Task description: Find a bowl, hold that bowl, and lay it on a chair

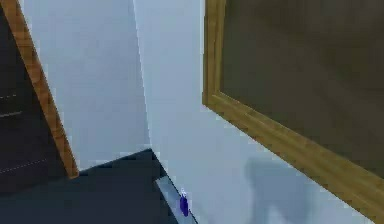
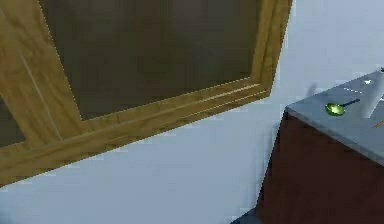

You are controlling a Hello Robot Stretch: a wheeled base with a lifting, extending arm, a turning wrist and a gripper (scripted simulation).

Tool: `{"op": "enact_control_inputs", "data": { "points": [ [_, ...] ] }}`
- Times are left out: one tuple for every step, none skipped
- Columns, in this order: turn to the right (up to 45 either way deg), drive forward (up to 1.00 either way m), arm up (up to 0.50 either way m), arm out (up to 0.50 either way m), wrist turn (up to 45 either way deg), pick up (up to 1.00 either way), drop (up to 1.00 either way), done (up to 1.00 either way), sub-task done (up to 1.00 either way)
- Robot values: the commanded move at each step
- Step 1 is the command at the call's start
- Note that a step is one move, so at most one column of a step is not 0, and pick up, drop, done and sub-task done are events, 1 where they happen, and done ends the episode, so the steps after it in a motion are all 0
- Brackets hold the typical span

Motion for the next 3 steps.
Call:
{"op": "enact_control_inputs", "data": {
  "points": [
    [-45.0,0.00,0.00,0.00,0.0,0.00,0.00,0.00,0.00],
    [-45.0,0.00,0.00,0.00,0.0,0.00,0.00,0.00,0.00],
    [-18.0,0.00,0.00,0.00,0.0,0.00,0.00,0.00,0.00]
  ]
}}
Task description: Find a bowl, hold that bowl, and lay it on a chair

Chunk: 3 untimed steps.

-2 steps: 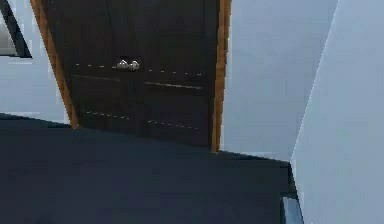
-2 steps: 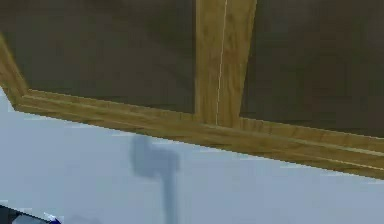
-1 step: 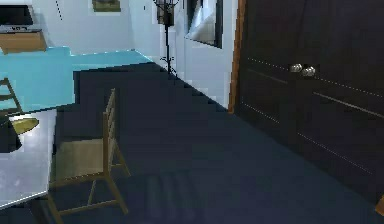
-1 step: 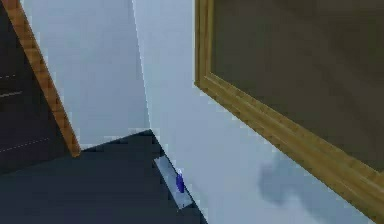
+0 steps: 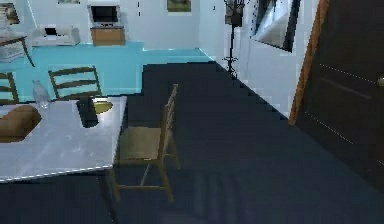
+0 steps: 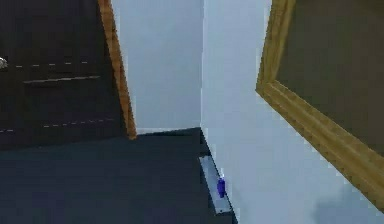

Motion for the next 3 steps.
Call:
{"op": "enact_control_inputs", "data": {
  "points": [
    [0.0,0.15,0.00,0.00,0.0,0.00,0.00,0.00,0.00],
    [-45.0,0.00,0.00,0.00,0.0,0.00,0.00,0.00,0.00],
    [-24.0,0.00,0.00,0.00,0.0,0.00,0.00,0.00,0.00]
  ]
}}
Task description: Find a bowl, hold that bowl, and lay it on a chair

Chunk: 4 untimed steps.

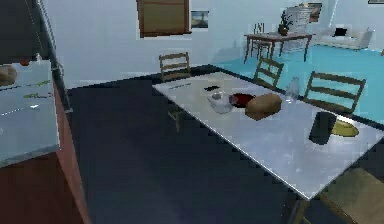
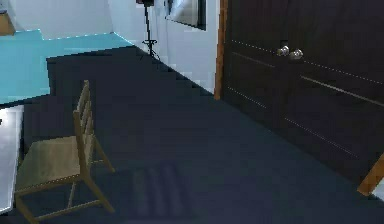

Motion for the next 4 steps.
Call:
{"op": "enact_control_inputs", "data": {
  "points": [
    [0.0,0.35,0.00,0.00,0.0,0.00,0.00,0.00,0.00],
    [-45.0,0.00,0.00,0.00,0.0,0.00,0.00,0.00,0.00],
    [-30.0,0.00,0.00,0.00,0.0,0.00,0.00,0.00,0.00],
    [45.0,0.00,0.00,0.00,0.0,0.00,0.00,0.00,0.00]
  ]
}}
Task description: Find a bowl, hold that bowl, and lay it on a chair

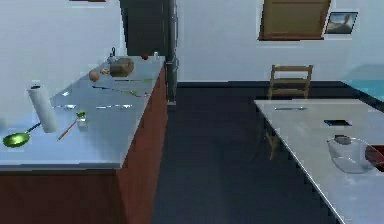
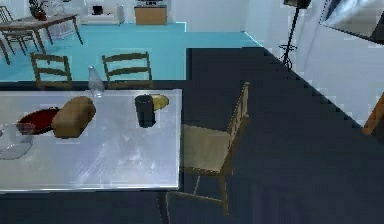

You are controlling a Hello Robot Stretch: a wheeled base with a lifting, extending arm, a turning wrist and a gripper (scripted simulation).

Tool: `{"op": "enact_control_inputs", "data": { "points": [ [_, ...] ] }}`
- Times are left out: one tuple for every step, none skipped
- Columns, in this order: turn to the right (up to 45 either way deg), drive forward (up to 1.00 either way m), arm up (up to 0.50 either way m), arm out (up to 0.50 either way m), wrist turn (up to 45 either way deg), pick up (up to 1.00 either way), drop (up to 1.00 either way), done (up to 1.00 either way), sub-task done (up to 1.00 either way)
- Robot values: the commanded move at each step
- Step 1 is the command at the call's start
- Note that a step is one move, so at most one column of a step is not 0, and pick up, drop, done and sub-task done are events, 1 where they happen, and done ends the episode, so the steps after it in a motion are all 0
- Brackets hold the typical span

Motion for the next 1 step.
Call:
{"op": "enact_control_inputs", "data": {
  "points": [
    [33.0,0.00,0.00,0.00,0.0,0.00,0.00,0.00,0.00]
  ]
}}
